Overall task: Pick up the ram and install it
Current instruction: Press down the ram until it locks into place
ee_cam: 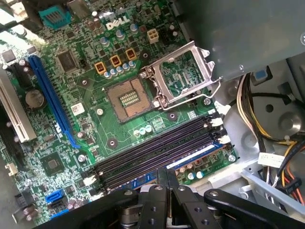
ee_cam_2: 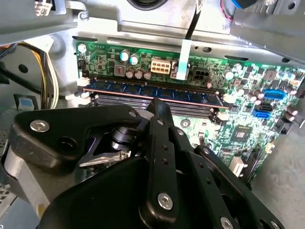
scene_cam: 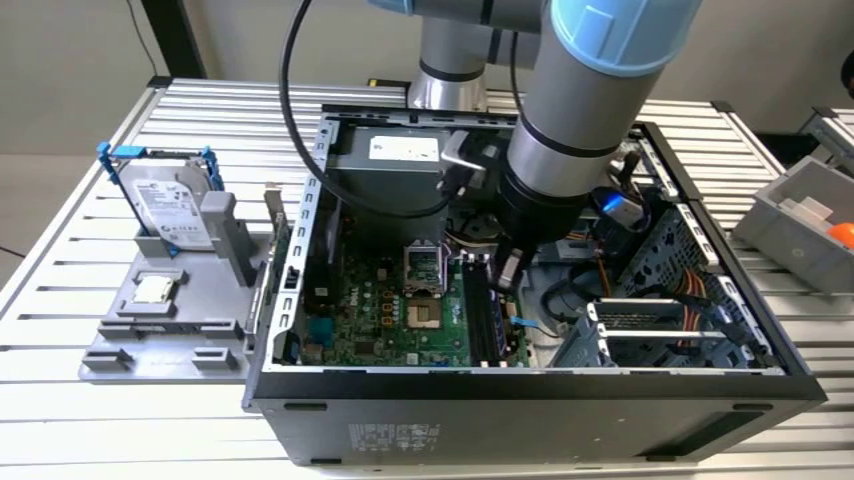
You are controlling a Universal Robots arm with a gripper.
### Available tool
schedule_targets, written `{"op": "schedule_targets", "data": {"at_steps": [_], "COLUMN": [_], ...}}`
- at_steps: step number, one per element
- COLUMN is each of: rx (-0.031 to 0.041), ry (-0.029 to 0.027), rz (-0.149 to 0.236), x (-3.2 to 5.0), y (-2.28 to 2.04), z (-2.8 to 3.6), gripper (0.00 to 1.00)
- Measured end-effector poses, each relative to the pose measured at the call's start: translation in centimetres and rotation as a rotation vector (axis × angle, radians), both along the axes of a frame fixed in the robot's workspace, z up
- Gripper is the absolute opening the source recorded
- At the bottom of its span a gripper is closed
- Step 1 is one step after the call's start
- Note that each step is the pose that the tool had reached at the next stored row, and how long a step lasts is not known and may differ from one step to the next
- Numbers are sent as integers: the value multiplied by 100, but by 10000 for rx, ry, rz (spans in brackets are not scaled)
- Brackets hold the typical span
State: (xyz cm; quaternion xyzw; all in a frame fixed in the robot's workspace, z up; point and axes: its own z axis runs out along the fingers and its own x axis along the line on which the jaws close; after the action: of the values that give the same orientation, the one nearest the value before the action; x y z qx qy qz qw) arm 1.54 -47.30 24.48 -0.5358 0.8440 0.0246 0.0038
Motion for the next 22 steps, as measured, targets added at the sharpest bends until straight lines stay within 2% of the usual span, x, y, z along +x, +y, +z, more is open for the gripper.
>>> {"op": "schedule_targets", "data": {"at_steps": [12, 22], "rx": [11, 10], "ry": [-3, -3], "rz": [1611, 2752], "x": [9, 18], "y": [0, 0], "z": [0, 0], "gripper": [0, 0]}}
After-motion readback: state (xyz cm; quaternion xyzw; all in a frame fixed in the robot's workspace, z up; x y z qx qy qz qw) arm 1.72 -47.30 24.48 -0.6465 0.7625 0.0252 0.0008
